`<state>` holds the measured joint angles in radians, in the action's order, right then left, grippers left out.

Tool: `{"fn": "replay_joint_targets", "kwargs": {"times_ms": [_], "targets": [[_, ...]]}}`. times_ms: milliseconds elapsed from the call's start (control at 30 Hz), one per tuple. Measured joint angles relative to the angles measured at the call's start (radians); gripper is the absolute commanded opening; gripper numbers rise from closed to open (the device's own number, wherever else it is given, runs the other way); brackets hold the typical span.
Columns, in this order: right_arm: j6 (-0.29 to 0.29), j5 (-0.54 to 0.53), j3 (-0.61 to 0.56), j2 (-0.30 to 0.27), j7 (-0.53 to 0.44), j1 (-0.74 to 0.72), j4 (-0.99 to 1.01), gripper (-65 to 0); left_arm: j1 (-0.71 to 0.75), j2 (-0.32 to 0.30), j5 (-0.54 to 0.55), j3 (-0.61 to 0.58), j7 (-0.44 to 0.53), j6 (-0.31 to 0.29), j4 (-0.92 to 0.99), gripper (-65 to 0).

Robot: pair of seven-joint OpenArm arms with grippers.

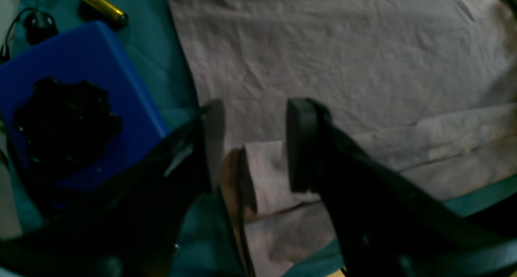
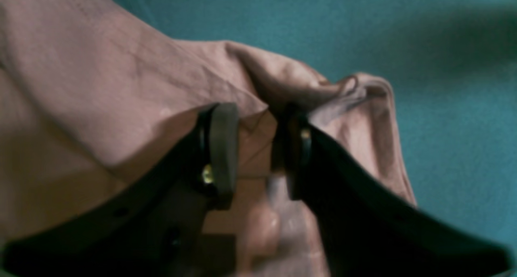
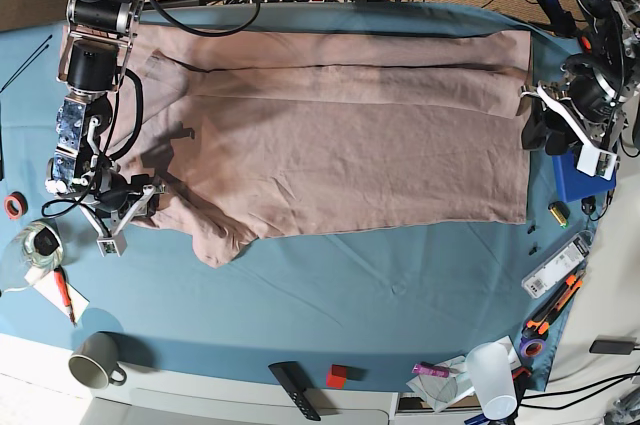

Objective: Fold the T-shirt properly
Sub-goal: 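Grasp the sleeve with the right gripper and tuck it inward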

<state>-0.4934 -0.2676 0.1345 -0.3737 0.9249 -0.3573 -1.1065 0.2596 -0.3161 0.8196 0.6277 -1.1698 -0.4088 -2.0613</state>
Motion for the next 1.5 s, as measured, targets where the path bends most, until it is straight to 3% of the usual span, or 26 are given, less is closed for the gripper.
{"fn": "replay_joint_targets", "kwargs": {"times_ms": [67, 100, 400, 667, 833, 1067, 1500], "targets": [[0.000, -0.003, 0.000, 0.001, 0.004, 0.000, 0.000, -64.3, 0.000, 0.000, 0.000, 0.000, 0.000, 0.000, 0.000, -39.4], [0.000, -0.003, 0.000, 0.000, 0.006, 0.000, 0.000, -65.0, 0.000, 0.000, 0.000, 0.000, 0.000, 0.000, 0.000, -39.4], [0.000, -0.009, 0.000, 0.000, 0.073, -0.007, -0.013, -65.0, 0.000, 0.000, 0.000, 0.000, 0.000, 0.000, 0.000, -39.4], [-0.030, -0.035, 0.000, -0.003, 0.133, 0.005, -0.207, -65.0, 0.000, 0.000, 0.000, 0.000, 0.000, 0.000, 0.000, -39.4], [-0.038, -0.114, 0.000, -0.002, 0.271, 0.010, -0.280, -65.0, 0.000, 0.000, 0.000, 0.000, 0.000, 0.000, 0.000, -39.4], [-0.055, -0.127, 0.000, -0.003, 0.348, 0.060, -0.365, -65.0, 0.000, 0.000, 0.000, 0.000, 0.000, 0.000, 0.000, -39.4], [-0.057, -0.098, -0.001, -0.003, 0.321, 0.108, -0.364, -65.0, 0.000, 0.000, 0.000, 0.000, 0.000, 0.000, 0.000, -39.4]]}}
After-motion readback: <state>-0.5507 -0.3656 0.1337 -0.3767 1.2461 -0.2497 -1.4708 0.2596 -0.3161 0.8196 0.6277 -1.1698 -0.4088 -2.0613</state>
